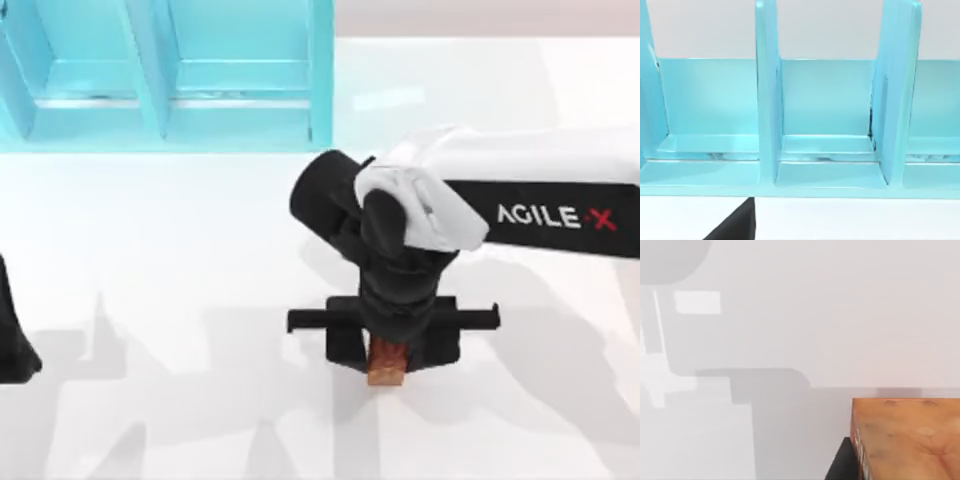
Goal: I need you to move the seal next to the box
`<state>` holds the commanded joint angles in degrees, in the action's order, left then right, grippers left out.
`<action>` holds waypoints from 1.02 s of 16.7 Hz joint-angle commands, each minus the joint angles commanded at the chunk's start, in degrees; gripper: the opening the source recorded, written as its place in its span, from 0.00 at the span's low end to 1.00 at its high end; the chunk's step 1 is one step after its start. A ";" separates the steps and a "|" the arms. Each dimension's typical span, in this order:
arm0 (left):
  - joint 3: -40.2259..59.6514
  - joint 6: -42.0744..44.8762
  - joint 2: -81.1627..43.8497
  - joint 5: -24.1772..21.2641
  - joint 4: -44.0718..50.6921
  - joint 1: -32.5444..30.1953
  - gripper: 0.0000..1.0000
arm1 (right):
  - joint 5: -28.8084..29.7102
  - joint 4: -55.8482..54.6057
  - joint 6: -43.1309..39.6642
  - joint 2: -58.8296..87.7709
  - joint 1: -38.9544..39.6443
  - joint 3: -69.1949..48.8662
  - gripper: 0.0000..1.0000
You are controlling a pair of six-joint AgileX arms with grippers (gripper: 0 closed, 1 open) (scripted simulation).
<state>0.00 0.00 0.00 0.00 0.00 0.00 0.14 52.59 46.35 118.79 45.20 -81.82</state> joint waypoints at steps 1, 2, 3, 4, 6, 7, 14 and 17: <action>0.00 0.00 0.00 0.00 0.00 0.00 1.00 | 0.00 1.25 -0.01 -0.33 0.03 -0.70 0.00; 0.00 0.00 0.00 0.00 0.00 0.00 1.00 | -0.01 2.76 0.01 -0.70 0.00 -1.42 0.00; 0.00 0.00 0.00 0.00 0.00 0.00 1.00 | -0.01 4.38 0.04 -1.12 -0.05 -2.15 0.00; 0.00 0.00 0.00 0.00 0.00 0.00 1.00 | -0.01 5.88 -0.01 -1.61 -0.06 -2.89 0.00; 0.00 0.00 0.00 0.00 0.00 0.00 1.00 | -0.02 7.87 -0.12 -2.74 -0.10 -4.35 0.00; 0.00 0.00 0.00 0.00 0.00 0.00 1.00 | -0.02 8.24 -0.13 -3.08 -0.13 -4.78 0.00; 0.00 0.00 0.00 0.00 0.00 0.00 1.00 | -0.07 10.05 -4.10 -3.80 -4.11 -5.74 0.00; 0.00 0.00 0.00 0.00 0.00 0.00 1.00 | -0.08 13.86 -12.49 -5.61 -12.21 -7.48 0.00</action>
<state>0.00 0.00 0.00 0.00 0.00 0.00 0.05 66.45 33.86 113.18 32.99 -89.30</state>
